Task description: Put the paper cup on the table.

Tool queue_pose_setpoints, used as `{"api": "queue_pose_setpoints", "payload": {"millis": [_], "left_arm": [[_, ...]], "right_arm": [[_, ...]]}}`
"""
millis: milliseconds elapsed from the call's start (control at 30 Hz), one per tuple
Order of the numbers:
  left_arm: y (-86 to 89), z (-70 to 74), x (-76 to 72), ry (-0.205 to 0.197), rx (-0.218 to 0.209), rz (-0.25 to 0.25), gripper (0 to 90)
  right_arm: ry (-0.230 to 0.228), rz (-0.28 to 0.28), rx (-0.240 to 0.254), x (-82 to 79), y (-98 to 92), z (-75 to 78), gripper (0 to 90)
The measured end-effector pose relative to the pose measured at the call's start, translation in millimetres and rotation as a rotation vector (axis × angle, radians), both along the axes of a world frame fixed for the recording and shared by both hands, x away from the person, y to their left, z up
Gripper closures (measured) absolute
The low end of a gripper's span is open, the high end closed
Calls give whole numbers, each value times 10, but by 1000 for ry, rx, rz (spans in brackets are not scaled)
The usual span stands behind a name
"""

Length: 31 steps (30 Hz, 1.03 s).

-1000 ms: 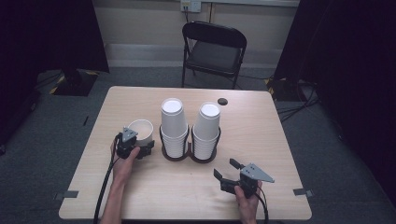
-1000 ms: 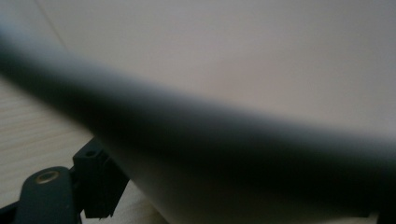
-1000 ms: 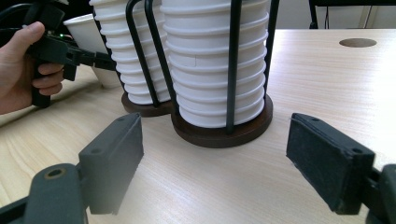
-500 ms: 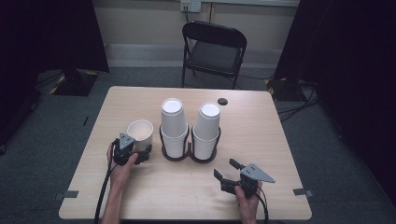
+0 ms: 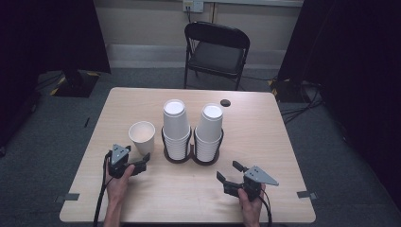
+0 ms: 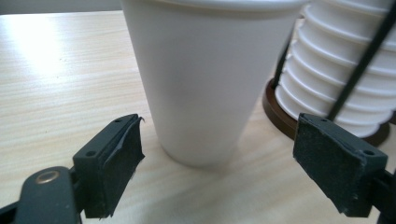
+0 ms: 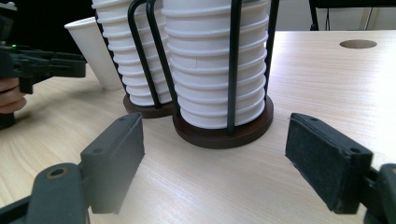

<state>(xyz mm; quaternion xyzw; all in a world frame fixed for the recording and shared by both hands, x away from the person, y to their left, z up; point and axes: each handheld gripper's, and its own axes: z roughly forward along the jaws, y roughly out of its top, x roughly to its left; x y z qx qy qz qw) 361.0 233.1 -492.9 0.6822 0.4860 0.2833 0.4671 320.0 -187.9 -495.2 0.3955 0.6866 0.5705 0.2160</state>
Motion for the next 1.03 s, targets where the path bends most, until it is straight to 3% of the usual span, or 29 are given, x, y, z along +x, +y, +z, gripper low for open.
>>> {"api": "queue_pose_setpoints", "payload": {"millis": [67, 167, 233, 300, 567, 700, 733, 767, 800, 867, 900, 967, 1033], "left_arm": [[-33, 17, -58, -12, 18, -8, 155], [-59, 33, -113, -21, 2, -46, 155], [-88, 51, -153, -23, 10, -52, 156], [-140, 79, -238, -35, -12, -74, 156], [-338, 95, -486, -42, -36, -116, 155], [-465, 86, -598, -66, -26, -142, 155], [-497, 74, -630, -75, -23, -141, 155], [-538, 52, -676, -112, -26, -144, 156], [-538, 52, -676, -112, -26, -144, 155], [-595, 3, -699, -118, 41, -112, 155], [-601, -17, -699, -96, 31, -106, 157], [-597, -23, -735, -137, 1, -96, 154], [-599, -22, -722, -130, 1, -92, 155]], "right_arm": [[0, 1, 0, 1, 0, -1, 190], [0, 2, 0, 2, -1, -1, 190], [-1, 1, 2, -3, -1, 0, 190], [-4, -1, 5, -3, -4, -1, 190], [-1, 3, 4, 3, -5, -1, 190], [0, 1, 0, -1, 2, 0, 190], [0, 1, 0, 0, 2, 0, 190], [2, 1, -2, 3, 1, 0, 190], [2, 1, -2, 3, 1, 0, 190], [11, 2, -7, 10, 8, 1, 190], [12, 0, -12, 13, 13, 2, 189], [23, -11, -45, 23, 37, 5, 181], [32, -11, -50, 27, 45, 7, 181]]}}
